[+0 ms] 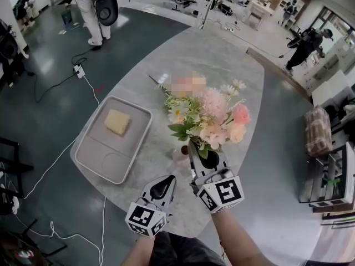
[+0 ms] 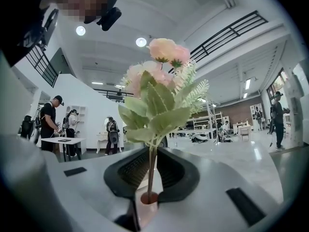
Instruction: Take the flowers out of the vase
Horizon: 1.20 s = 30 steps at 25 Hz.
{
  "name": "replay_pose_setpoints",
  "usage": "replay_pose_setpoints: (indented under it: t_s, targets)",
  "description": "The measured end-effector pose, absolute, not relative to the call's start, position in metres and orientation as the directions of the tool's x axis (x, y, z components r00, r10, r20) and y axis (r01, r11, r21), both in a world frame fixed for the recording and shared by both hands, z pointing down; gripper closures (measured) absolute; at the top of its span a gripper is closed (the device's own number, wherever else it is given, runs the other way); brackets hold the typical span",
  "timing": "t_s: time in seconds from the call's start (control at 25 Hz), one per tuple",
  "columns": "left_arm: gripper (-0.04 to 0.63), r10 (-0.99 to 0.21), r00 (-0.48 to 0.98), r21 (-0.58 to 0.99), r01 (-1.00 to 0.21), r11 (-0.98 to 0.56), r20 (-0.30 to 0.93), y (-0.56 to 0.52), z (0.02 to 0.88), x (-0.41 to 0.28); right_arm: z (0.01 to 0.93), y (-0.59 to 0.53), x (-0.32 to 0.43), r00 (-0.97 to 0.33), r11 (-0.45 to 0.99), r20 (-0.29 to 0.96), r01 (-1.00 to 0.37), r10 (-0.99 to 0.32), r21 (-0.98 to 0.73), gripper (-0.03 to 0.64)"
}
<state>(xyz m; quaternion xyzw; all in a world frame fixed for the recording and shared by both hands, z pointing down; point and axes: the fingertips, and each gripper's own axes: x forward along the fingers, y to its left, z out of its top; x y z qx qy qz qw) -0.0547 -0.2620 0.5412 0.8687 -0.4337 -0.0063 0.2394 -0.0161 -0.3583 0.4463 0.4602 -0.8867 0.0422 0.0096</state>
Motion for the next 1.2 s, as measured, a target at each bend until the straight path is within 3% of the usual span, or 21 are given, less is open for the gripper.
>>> replay_pose_setpoints:
  t_s: [1.2]
  targets:
    - [0.578, -0.775, 0.605, 0.38, -0.771, -0.511, 0.184, -0.251, 0.53, -0.068, 0.409, -0.355, -0.026, -0.597, 0.597, -0.031, -0.801, -0.802, -0.03, 0.558]
